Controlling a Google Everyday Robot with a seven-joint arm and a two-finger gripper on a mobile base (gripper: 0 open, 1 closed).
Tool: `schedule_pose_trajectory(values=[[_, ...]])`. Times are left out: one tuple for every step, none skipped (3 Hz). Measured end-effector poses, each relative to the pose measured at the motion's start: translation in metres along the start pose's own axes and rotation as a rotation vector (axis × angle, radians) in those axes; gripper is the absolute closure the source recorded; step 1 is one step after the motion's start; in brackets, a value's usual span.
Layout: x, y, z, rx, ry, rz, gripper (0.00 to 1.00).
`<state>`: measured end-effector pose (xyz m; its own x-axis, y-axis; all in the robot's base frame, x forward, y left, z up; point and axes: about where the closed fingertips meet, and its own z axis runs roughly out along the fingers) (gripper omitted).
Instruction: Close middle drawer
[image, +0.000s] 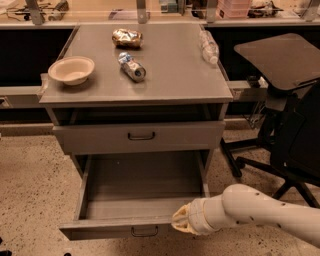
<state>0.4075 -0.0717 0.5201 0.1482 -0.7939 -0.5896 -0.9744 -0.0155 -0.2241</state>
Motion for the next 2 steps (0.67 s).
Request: schedule_pose_trajectory(values=[[0.007, 0.013, 0.012, -0.046, 0.019, 0.028, 1.00], [0.017, 0.024, 0.021, -0.031, 0.015, 0.036, 1.00]])
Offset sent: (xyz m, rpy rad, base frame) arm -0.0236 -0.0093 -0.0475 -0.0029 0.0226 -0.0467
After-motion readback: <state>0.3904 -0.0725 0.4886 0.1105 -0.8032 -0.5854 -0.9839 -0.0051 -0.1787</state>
